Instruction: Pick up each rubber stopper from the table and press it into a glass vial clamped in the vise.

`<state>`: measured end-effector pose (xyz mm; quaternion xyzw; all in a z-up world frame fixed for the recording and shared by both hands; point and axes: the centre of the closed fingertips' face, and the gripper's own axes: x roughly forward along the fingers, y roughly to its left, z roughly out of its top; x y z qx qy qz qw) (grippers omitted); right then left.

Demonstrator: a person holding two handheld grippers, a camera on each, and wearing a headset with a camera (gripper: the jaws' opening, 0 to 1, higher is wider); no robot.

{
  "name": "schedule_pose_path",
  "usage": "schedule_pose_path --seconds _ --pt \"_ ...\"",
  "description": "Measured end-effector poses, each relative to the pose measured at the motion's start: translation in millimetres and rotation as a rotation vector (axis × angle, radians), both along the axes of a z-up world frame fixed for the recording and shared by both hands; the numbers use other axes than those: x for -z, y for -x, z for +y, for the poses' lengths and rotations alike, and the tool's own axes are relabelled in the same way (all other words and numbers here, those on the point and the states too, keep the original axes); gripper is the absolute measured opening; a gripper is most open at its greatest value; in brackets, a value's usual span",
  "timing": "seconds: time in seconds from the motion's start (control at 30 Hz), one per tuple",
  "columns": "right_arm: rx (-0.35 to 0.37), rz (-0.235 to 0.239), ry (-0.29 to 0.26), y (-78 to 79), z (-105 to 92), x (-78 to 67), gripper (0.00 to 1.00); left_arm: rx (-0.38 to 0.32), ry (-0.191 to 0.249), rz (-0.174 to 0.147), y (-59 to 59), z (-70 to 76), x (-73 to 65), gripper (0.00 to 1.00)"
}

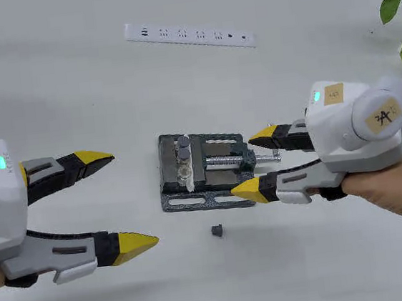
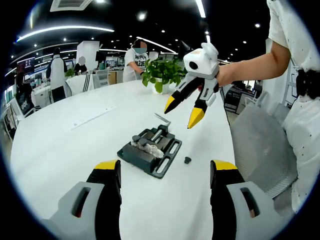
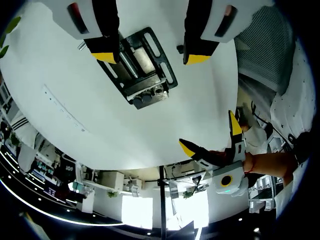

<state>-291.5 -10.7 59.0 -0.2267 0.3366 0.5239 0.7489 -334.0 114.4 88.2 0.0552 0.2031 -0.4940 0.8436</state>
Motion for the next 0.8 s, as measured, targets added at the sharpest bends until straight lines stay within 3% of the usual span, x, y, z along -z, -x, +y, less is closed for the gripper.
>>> schedule_pose_path --seconds 0.43,0.8 --pt "0.021 0.020 -0.053 28.9 -13.3 9.8 0.61 0.022 -0.015 0.009 2.2 -5.5 5.0 0.76" --pt "-0.009 0.037 -0.106 49.3 -7.6 27.7 0.59 0.051 -0.037 0.028 6.7 -9.4 14.5 0.82"
